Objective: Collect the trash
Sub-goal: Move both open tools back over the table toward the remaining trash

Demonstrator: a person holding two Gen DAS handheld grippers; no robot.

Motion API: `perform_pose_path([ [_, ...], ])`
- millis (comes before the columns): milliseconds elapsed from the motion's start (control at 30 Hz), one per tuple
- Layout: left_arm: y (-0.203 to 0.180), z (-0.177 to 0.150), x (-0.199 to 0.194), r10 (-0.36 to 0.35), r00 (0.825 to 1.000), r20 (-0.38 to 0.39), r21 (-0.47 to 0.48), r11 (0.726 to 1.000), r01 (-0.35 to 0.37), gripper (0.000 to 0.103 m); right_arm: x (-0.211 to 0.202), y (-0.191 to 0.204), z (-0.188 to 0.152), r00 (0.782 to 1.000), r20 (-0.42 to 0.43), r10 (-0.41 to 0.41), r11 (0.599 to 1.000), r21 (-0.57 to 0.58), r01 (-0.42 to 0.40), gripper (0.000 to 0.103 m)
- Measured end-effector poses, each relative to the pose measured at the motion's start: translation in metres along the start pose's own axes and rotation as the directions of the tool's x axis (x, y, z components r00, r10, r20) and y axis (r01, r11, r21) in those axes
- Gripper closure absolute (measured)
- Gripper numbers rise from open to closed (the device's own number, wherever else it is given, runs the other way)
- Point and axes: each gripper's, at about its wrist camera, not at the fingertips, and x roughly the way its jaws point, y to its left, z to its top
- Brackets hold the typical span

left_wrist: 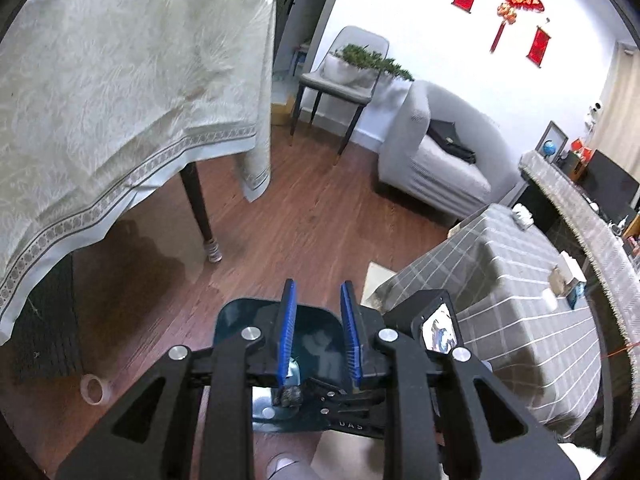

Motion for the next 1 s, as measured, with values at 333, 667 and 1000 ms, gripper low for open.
perform_pose_path([
  [333, -0.040, 0.008, -0.011, -0.046, 0.997, 0.068, 0.038, 0.998, 0.044, 0.071, -0.088, -0.010, 0.000, 0.986, 0.165, -0.029, 0.999, -0.035, 0.035, 0.044],
  [667, -0.087, 0.013, -0.015, -0.100, 0.990, 0.102, 0.090, 0.992, 0.090, 0.061, -0.167, -0.056, -0.019, 0.948, 0.288, -0.139, 0.990, 0.041, 0.132, 0.044],
  [1000, -0.155, 0.008, 0.000, -0.157, 0.983, 0.097, 0.195, 0.971, 0.136, 0.056, -0.216, -0.111, -0.052, 0.908, 0.335, -0.250, 0.966, 0.151, 0.210, 0.044],
])
